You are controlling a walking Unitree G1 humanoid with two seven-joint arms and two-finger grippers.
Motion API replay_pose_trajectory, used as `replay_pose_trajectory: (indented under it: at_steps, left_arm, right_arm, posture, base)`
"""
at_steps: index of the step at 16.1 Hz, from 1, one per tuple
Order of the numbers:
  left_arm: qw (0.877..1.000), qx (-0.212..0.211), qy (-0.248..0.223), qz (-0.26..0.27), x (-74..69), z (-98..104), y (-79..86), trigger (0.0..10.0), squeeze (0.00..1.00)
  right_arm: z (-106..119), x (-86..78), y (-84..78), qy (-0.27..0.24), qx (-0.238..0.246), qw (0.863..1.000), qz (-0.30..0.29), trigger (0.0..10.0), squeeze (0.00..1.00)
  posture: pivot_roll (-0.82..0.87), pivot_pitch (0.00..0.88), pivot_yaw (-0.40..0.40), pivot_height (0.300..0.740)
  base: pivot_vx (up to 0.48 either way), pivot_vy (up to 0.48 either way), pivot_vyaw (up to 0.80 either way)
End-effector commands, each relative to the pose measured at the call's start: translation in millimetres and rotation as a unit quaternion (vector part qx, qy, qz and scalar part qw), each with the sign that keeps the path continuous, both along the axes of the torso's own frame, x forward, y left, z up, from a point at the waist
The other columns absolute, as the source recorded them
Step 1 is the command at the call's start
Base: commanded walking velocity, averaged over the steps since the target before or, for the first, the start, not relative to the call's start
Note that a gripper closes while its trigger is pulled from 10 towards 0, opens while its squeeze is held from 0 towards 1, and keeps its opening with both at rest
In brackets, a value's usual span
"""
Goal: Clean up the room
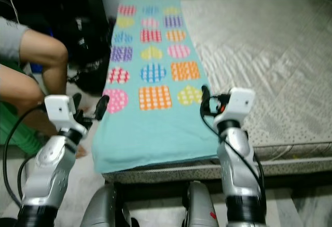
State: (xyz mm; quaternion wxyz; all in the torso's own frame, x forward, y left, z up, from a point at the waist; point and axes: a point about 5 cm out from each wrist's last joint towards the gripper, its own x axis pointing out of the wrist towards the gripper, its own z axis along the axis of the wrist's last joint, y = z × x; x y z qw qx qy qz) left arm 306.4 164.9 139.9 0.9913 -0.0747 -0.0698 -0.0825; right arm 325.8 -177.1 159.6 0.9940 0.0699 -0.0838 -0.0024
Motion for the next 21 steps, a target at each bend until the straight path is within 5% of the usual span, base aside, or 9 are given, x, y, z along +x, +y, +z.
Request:
replay_pose_trajectory:
  at_steps: [1,9,21]
  left_arm:
    - [1.000,0.007,-0.003,0.008,4.1,0,5.9,10.0,0.00]
    - [1.000,0.001,-0.009,0.020,1.6,-8,8.1,10.0,0.00]
    - [1.000,0.010,0.017,0.020,-15.0,-24,9.4,10.0,0.00]
  right_arm:
    - [6,5.4,0.6,-0.012,0.004,1.000,0.006,10.0,0.00]
    - [1,5.6,2.3,-0.008,0.001,1.000,0.013,10.0,0.00]
    - [-39,-22.4,1.4,0.060,-0.016,0.998,-0.017,10.0,0.00]
  posture:
    - [-0.03,0.000,0.061,0.640]
    - [-0.04,0.000,0.047,0.737]
    - [-0.06,0.028,0.061,0.740]
  base:
    - [0.000,0.000,0.00]
    - [0.000,0.000,0.00]
    - [0.000,0.000,0.00]
